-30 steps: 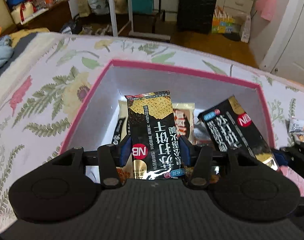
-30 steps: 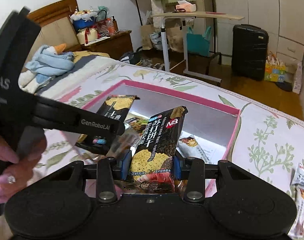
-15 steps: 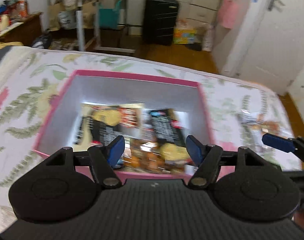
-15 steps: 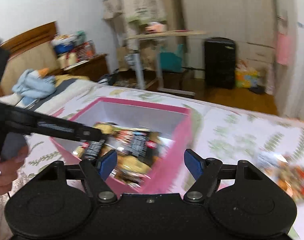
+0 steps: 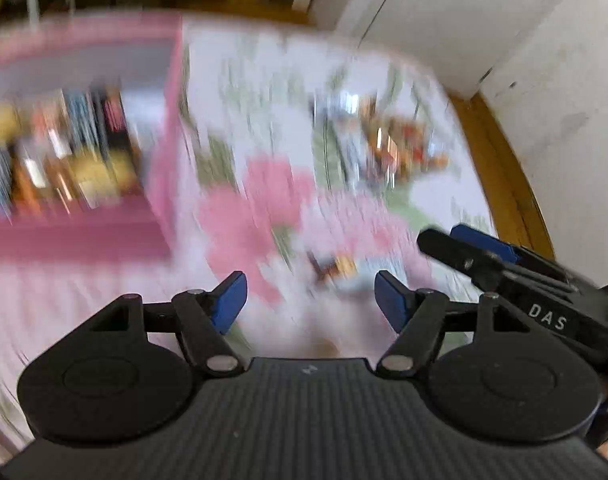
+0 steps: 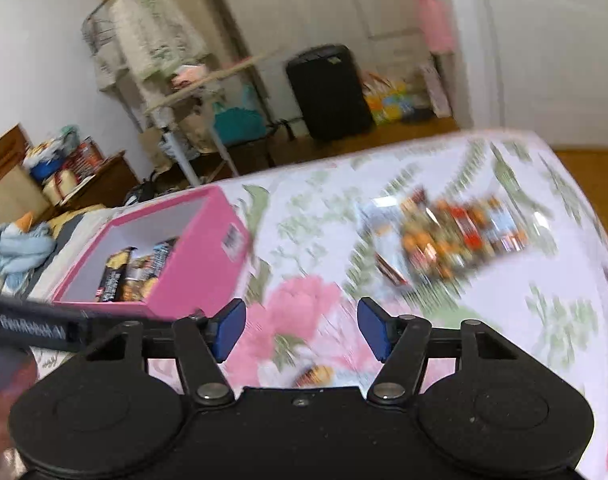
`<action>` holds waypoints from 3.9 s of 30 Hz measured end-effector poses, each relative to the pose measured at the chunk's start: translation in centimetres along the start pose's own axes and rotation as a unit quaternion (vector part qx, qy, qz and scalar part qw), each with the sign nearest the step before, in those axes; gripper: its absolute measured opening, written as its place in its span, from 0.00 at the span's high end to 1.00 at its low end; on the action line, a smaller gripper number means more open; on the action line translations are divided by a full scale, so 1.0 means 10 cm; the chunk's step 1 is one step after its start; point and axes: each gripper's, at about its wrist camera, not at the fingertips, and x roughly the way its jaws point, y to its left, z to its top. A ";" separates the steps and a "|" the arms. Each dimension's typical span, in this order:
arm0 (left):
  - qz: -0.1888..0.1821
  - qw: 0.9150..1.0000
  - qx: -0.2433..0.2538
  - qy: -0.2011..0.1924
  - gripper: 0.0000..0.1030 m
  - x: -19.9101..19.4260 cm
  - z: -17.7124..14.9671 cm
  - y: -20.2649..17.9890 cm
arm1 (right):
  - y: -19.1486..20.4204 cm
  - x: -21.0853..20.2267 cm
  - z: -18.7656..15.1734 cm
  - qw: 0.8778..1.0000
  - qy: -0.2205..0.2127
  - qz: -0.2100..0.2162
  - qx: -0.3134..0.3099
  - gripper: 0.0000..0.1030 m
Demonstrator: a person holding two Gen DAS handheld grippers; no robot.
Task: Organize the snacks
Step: 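Move the left tool to a silver wafer bar on the bed and grasp it, then lift the wafer bar with the left tool while the right tool grasps another wafer bar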
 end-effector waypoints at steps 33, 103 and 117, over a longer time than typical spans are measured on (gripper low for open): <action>0.087 0.987 -0.115 -0.070 0.66 0.80 0.05 -0.02 | -0.19 1.21 0.25 0.993 0.030 0.010 -0.110 0.53; 0.055 0.987 -0.146 -0.043 0.66 0.87 -0.05 0.11 | -0.08 1.75 0.34 0.969 0.004 -0.107 -0.221 0.69; 0.058 0.996 -0.065 -0.026 0.71 0.63 -0.08 0.01 | -0.05 0.89 0.00 0.990 0.030 -0.067 -0.121 0.71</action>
